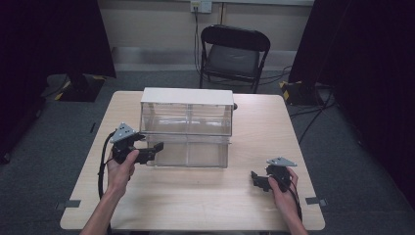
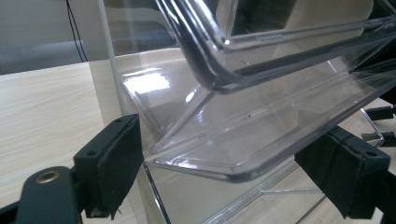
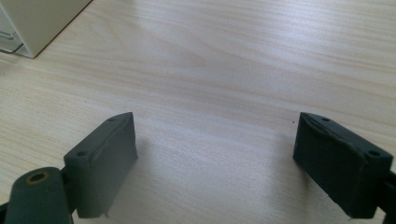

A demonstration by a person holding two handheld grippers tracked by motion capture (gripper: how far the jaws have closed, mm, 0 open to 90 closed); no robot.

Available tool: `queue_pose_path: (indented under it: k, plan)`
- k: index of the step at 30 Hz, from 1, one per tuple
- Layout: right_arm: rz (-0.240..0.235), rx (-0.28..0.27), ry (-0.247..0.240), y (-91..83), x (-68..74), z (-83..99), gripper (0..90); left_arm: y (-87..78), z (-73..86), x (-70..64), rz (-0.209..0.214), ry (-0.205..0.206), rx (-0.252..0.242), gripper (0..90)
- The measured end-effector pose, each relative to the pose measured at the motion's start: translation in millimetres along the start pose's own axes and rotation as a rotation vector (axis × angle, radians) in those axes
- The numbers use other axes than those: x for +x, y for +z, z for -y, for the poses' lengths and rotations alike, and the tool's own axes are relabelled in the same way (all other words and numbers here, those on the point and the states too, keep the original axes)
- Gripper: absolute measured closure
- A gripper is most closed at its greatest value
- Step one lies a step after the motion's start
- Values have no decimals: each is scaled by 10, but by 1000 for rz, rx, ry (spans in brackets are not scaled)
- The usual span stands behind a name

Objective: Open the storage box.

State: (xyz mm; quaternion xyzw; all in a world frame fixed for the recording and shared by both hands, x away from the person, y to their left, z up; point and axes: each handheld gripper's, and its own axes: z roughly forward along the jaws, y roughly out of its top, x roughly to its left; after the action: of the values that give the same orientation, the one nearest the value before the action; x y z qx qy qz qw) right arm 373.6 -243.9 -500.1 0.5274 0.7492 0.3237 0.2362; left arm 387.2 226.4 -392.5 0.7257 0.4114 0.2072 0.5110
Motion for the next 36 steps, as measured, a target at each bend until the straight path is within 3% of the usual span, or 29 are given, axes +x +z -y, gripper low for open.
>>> queue_pose_path:
  k: [5, 18, 36]
  plan:
    - [0, 0, 0, 0, 0, 0, 125, 1, -43, -12, -7, 12, 6, 148]
    - [0, 0, 0, 0, 0, 0, 125, 29, -53, 9, 20, -13, -4, 109]
    - [0, 0, 0, 0, 0, 0, 126, 34, -58, 16, 19, -19, 4, 104]
